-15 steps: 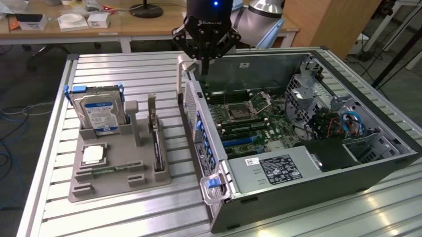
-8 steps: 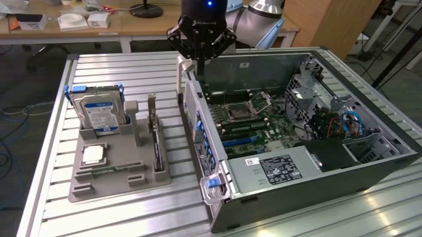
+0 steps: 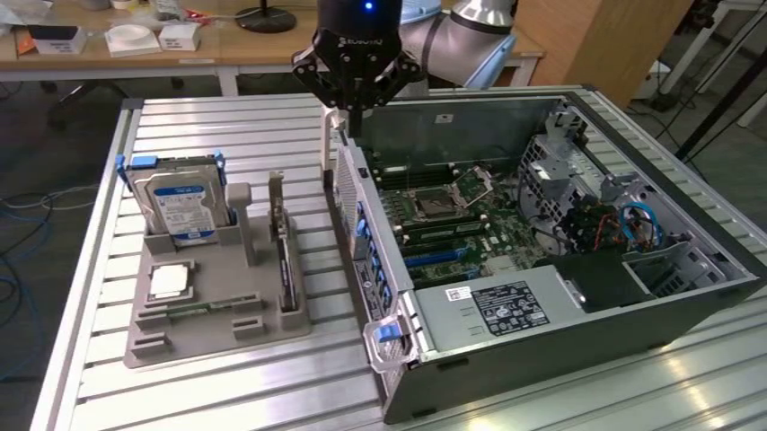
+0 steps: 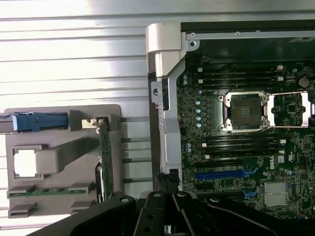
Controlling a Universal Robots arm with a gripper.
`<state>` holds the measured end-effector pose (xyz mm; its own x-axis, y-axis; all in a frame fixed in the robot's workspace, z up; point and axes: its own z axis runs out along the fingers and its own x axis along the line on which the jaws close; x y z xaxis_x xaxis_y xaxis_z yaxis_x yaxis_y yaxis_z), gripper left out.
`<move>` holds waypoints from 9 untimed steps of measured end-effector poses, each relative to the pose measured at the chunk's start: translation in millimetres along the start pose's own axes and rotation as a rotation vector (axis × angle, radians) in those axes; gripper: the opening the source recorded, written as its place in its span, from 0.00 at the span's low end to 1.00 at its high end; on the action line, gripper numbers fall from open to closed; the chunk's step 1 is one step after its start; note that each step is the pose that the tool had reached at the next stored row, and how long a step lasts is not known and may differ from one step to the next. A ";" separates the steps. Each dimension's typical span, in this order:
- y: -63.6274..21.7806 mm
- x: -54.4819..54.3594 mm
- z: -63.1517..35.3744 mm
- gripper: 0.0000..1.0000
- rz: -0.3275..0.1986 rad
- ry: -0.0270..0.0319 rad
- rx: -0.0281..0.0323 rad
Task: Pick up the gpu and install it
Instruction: 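Reach for the gpu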
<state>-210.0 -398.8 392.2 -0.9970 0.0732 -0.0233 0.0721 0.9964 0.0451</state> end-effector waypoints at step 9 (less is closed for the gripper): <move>-0.9 12.9 -0.2 0.11 0.000 0.0000 0.0001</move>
<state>-222.9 -398.9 392.1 -0.9970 0.0733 -0.0233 0.0722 0.9964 0.0450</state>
